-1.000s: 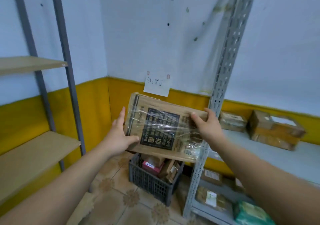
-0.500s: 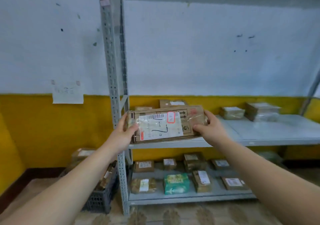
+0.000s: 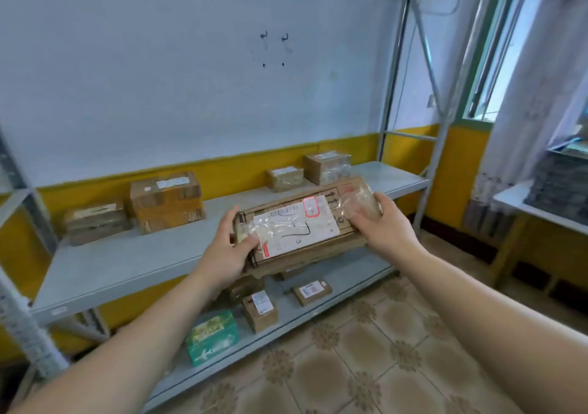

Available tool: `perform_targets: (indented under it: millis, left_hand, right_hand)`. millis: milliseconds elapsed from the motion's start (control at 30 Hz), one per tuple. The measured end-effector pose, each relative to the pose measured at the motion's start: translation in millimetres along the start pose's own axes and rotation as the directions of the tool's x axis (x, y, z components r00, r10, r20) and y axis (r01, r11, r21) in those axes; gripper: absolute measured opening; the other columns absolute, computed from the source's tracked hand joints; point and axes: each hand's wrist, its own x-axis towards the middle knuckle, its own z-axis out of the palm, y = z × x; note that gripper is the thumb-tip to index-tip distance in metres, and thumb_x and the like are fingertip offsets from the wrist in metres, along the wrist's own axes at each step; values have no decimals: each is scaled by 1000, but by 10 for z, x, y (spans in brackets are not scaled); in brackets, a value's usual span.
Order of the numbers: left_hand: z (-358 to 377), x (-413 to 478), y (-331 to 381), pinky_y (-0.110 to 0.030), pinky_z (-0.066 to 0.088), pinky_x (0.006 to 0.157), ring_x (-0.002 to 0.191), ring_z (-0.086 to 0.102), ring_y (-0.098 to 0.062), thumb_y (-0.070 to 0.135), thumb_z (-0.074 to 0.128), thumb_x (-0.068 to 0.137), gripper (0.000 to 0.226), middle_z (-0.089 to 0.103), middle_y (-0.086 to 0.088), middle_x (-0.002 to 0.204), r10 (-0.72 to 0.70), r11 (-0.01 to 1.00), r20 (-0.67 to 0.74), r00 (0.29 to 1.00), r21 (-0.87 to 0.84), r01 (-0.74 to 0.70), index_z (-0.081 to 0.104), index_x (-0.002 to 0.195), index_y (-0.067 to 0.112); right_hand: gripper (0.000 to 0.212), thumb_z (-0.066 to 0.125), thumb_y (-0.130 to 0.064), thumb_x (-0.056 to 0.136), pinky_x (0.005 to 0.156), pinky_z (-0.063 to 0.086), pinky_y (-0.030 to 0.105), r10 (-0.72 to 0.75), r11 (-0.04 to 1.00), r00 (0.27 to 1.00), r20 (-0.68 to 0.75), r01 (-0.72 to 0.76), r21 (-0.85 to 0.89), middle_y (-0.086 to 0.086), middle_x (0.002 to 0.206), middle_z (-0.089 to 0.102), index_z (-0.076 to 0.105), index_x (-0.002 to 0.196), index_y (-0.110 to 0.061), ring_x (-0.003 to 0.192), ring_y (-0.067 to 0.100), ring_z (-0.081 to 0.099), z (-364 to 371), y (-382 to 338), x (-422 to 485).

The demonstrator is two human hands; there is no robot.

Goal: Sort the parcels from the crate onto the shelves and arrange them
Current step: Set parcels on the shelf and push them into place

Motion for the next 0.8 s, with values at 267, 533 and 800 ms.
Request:
perform_targets:
  millis: [267,533,800]
  left_hand:
    - [880,1021,-160,-23,55,55,79,68,-19,16,63,93,50,56,-8,118,-68,991,182,981,-99,87,36,130,35]
    - [1487,2026,-212,-16,51,49,77,65,-10,18,62,93,45,49,13,95,-29,990,340,940,-122,75,31,122,33]
    - [2115,2446,-276,-41,60,79,95,70,-18,12,65,91,50,65,1,117,-37,955,517,855,-234,182,44,131,35]
  right_hand:
    - [73,60,-43,96,89,42,32,178,984,983,-51,-179,-13,-4,134,53,20,156,-30,102,16,51,-120,659,849]
    - [84,68,-40,90,89,42,32,202,979,934,-295,-193,59,3,148,43,17,156,-27,121,23,51,-110,823,1786]
    - [86,69,-43,90,100,36,33,149,982,920,-363,-181,-57,-2,160,25,17,157,-28,137,20,38,-273,1112,2333]
